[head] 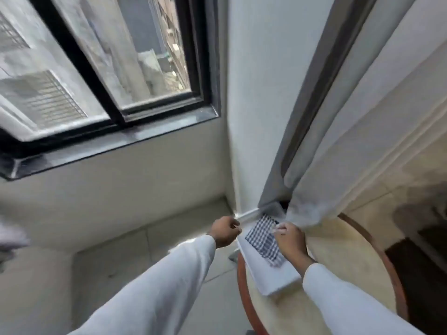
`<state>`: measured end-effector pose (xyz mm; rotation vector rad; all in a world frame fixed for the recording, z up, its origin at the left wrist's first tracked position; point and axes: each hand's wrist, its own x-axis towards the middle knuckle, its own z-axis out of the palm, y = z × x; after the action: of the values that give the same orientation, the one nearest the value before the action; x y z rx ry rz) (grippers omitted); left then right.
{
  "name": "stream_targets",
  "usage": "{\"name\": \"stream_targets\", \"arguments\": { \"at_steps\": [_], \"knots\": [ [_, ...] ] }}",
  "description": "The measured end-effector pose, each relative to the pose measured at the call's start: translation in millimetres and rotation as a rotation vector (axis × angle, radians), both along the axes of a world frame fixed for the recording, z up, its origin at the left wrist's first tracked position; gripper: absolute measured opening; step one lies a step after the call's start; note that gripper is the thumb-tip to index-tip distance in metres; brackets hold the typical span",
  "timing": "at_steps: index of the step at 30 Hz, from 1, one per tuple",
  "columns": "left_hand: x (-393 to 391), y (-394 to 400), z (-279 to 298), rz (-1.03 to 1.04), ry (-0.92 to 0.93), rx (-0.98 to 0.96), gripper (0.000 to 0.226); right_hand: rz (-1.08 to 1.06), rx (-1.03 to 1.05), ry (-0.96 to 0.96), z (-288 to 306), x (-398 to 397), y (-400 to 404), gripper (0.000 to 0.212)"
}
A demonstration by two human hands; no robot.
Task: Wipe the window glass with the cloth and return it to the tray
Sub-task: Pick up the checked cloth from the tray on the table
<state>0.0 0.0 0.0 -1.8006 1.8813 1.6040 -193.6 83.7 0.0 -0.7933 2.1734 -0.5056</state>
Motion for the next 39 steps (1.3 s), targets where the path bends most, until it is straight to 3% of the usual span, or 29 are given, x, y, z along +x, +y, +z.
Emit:
{"name": "stream_targets", "arguments": {
  "at_steps": [2, 5, 11, 13, 15, 17, 19, 22, 26, 32, 39],
  "knots": [
    [-24, -4, -40, 0.034, 0.02, 0.046, 0.045, -0.049, 0.081, -0.034, -44, -10, 0, 0.023],
    [-51, -15, -90, 0.027, 0.056, 0.191, 0.051, -0.15, 0.183, -0.075, -105, -17, -2, 0.076],
    [-100, -36, -161, -0.001, -0.079, 0.057, 0.075, -0.231, 0.323, 0.002, -192, -34, -1, 0.097],
    [-108, -38, -179, 0.003, -0.09, 0.05, 0.078, -0.205, 0.305, 0.066, -207, -33, -7, 0.094],
    [-115, -38, -189, -0.02, -0.117, 0.051, 0.07, -0.213, 0.225, 0.052, -217, -31, -16, 0.072],
    [-119, -39, -192, -0.093, -0.121, 0.052, 0.046, -0.202, 0.152, -0.024, -216, -26, -27, 0.038],
    [-116, -43, -185, -0.109, -0.058, 0.06, 0.023, -0.202, 0.075, -0.072, -203, -18, -36, 0.025],
    [-98, -57, -151, -0.051, 0.021, 0.01, 0.024, -0.224, -0.018, -0.186, -165, -1, -55, 0.023],
    [-67, -85, -64, 0.033, 0.078, -0.139, 0.049, -0.096, -0.067, -0.277, -78, 23, -92, 0.031],
    [5, -113, 118, 0.298, 0.145, -0.367, 0.049, 0.223, -0.207, -0.21, 112, 71, -147, 0.039],
    [106, -130, 369, 0.571, 0.318, -0.563, 0.046, 0.47, -0.62, -0.153, 358, 163, -184, 0.058]
  ]
}}
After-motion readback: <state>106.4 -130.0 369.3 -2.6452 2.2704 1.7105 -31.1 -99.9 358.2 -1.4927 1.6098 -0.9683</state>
